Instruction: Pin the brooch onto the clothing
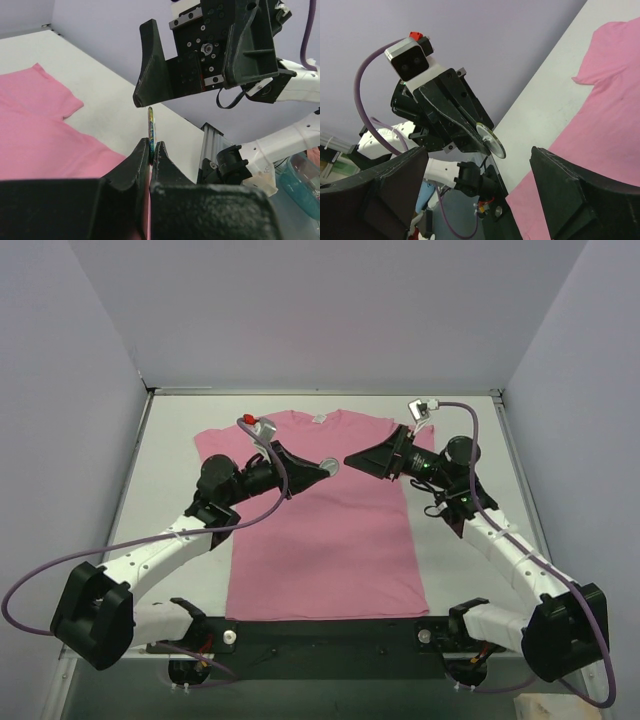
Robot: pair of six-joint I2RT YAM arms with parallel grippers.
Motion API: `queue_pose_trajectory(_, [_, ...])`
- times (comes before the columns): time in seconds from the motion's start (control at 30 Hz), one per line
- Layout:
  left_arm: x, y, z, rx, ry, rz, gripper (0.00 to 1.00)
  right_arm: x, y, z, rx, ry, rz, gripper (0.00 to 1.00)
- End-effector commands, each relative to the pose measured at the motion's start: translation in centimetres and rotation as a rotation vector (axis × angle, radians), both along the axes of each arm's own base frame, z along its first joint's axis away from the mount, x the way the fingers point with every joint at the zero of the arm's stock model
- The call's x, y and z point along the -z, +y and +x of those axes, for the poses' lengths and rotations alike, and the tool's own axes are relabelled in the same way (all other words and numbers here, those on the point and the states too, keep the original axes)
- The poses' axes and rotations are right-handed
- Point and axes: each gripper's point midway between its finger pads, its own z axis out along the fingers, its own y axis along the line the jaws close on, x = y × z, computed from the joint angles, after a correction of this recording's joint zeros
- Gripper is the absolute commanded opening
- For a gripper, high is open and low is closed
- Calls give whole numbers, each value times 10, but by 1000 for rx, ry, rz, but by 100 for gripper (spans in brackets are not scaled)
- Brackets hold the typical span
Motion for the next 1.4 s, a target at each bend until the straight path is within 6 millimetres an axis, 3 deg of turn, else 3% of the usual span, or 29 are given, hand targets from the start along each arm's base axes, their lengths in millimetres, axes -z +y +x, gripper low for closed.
queue_pose_trajectory(0.0, [-32,-2,-13,78,-60,-77,0,-27,13,-10,-58,-142,38,84])
queue_pose_trajectory(0.33, [-37,-6,-20,143,-61,-72,0,-21,26,-8,-90,-133,25,64])
queue_pose_trajectory(0.57, [-40,-7,-21,160,-62,-69,0,-19,33,-12,-130,-140,16,39])
queue_pose_trajectory(0.63, [-39,-7,-21,166,-58,-67,0,-18,34,-13,-139,-139,12,38])
queue_pose_trajectory(0.73, [-41,-7,-21,175,-60,-65,0,-15,36,-12,-144,-135,-1,20])
queue_pose_trajectory(0.77, [-41,-7,-21,182,-60,-62,0,-16,36,-13,-147,-138,-2,8])
queue_pose_trajectory(0.83, [-42,-7,-22,187,-61,-60,0,-16,37,-13,-148,-138,-6,0])
queue_pose_trajectory(0.97, [-44,-3,-19,184,-68,-55,0,-18,35,-15,-143,-150,-7,0])
queue_pose_trajectory(1.03, [-47,1,-17,176,-72,-54,4,-19,34,-15,-132,-151,-11,0])
queue_pose_trajectory(1.13, [-51,8,-16,165,-82,-54,20,-19,32,-13,-103,-157,-21,0])
queue_pose_trajectory(1.17, [-53,9,-15,162,-84,-54,32,-20,31,-11,-85,-164,-24,0])
queue_pose_trajectory(1.3, [-62,21,-14,130,-98,-61,59,-21,23,-4,1,-173,-31,0])
queue_pose_trajectory(1.37, [-65,25,-11,104,-100,-68,66,-22,16,-4,56,-179,-34,0])
